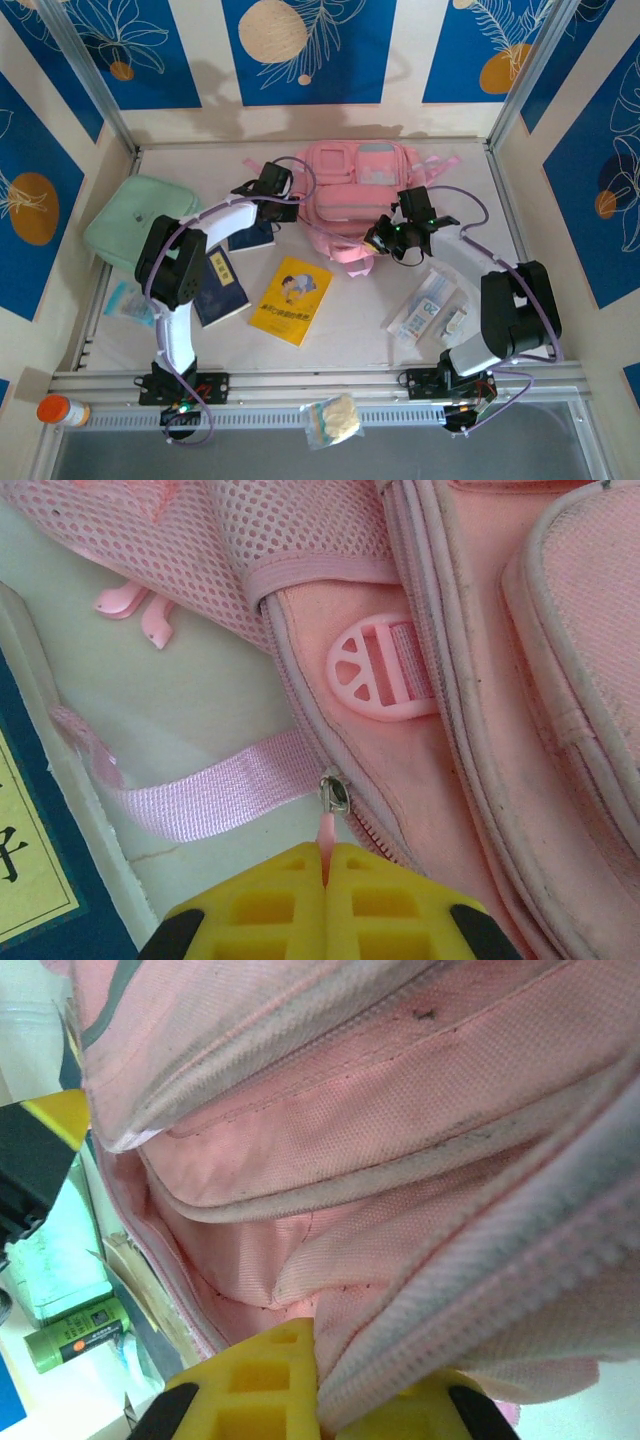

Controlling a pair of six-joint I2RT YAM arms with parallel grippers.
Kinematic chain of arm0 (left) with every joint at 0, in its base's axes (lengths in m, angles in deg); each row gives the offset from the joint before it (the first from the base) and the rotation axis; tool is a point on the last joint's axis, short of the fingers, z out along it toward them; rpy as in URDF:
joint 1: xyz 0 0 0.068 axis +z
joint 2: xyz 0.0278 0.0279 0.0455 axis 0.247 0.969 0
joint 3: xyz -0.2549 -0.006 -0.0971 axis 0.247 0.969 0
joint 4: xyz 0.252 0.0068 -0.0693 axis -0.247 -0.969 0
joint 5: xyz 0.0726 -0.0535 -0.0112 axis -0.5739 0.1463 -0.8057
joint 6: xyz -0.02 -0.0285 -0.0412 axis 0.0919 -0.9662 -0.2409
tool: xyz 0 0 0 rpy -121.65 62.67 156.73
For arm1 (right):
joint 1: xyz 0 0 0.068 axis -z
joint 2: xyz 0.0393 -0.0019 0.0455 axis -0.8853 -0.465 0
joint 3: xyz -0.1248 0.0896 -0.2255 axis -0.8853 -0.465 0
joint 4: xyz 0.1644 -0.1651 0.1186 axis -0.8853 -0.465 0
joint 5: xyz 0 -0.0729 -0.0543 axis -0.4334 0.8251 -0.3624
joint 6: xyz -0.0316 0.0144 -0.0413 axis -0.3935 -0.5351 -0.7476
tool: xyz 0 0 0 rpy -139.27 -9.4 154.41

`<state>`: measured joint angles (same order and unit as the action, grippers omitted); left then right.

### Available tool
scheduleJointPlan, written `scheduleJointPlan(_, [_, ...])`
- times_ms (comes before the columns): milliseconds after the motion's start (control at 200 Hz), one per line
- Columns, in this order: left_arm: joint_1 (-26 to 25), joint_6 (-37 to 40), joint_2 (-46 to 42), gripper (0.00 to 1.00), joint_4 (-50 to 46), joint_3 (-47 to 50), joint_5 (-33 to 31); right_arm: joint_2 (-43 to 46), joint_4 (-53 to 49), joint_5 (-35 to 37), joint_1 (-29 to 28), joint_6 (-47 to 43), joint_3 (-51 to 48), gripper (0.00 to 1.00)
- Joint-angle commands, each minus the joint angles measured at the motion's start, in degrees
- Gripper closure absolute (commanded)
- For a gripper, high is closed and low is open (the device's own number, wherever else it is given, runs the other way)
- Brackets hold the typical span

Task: Pack books, pencil case, and school supplies into a backpack

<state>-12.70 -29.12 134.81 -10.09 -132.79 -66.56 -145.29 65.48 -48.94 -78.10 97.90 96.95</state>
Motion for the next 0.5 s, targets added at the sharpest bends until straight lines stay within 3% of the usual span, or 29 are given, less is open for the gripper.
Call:
scheduleJointPlan(0, [0.9,-0.2,-0.6,1.0,0.3,-1.4,3.0,-2.2,0.9,-0.7,0.8,-3.0,2.7,1.0])
scheduleJointPlan(165, [0.8,0.0,-1.5,1.0,-0.7,-1.8,6.1,-2.1,3.7,-3.4,0.7,-2.0,0.8,0.97])
scheduleJointPlan(230, [0.8,0.3,-1.7,0.84,-2.0,-2.2,6.5,-1.8,0.6,-2.6,0.4,-2.4,2.0,0.88])
scheduleJointPlan(495, [0.8,-0.1,-12.1,0.51,-4.1,6.0,8.9,3.6,-10.8,0.5,1.4,-7.2,2.7,0.47])
